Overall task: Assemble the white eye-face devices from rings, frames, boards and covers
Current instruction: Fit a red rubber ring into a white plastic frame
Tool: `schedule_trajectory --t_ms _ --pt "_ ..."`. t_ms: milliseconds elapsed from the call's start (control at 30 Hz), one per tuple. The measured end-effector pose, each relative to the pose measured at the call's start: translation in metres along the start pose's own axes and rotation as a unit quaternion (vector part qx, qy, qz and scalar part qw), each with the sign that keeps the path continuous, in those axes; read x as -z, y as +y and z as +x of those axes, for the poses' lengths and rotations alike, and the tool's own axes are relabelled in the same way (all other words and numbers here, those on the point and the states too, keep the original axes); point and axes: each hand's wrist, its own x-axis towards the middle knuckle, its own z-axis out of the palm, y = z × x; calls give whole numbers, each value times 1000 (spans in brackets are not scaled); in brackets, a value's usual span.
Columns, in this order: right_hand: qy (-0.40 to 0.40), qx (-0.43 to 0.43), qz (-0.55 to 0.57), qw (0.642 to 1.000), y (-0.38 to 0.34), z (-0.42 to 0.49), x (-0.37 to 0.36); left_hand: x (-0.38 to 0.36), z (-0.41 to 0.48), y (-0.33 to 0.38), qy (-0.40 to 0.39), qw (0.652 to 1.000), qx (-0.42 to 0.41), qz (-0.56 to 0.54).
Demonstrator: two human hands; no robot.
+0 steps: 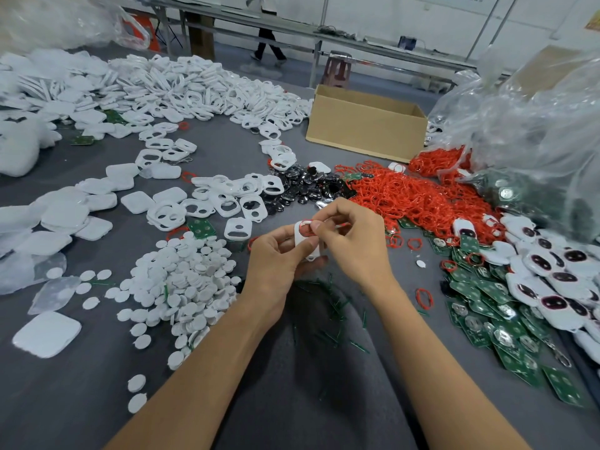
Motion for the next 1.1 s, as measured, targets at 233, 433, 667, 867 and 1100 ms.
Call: schedule_trajectory --t_ms 233,433,667,867,1100 --pt "12 23 -19 999 9 -2 -3 0 0 0 -3 1000 1 5" --pt "14 71 -41 996 13 -1 -5 -3 0 2 33 999 9 0" --pt "18 126 -38 991 17 -2 -7 -3 -3 5 42 999 4 -11" --pt "6 153 -74 985 19 -3 -5 -3 -4 6 27 1000 -4 -4" --pt "29 101 -51 993 18 -3 -10 -4 -4 7 29 999 -18 2"
